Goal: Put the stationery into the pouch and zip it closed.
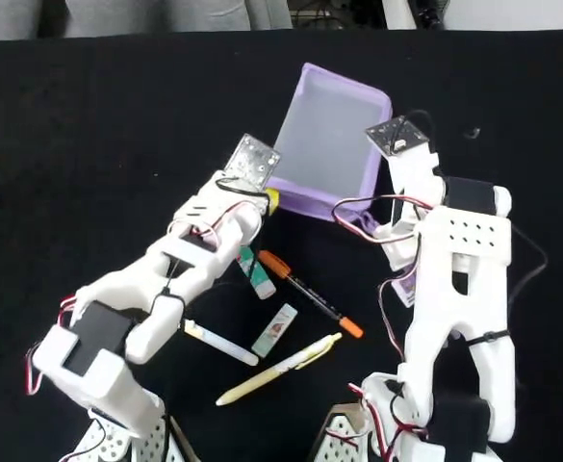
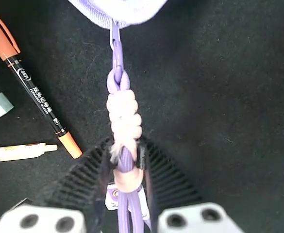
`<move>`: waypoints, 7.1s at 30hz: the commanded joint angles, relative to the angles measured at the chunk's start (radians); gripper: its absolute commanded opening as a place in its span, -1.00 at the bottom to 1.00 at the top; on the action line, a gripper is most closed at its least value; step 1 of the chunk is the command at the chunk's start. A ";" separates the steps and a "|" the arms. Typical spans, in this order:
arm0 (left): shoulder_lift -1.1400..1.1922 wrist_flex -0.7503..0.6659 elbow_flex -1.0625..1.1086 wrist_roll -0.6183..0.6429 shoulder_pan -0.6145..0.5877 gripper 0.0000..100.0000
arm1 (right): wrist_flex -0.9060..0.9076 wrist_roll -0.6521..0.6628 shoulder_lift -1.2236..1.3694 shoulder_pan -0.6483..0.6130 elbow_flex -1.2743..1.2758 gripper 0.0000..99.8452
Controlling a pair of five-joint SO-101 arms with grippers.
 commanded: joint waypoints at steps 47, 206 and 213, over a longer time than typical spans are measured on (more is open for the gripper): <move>-0.901 0.632 0.134 0.232 -0.030 -0.94 | -0.269 0.061 -0.550 -0.338 0.289 -0.52; -1.231 0.767 0.254 0.238 -0.753 -0.94 | -0.578 -0.117 0.378 -0.562 0.223 -0.45; -1.231 0.769 0.254 0.238 -0.753 -0.94 | -0.408 -0.118 0.568 -0.568 0.036 -0.86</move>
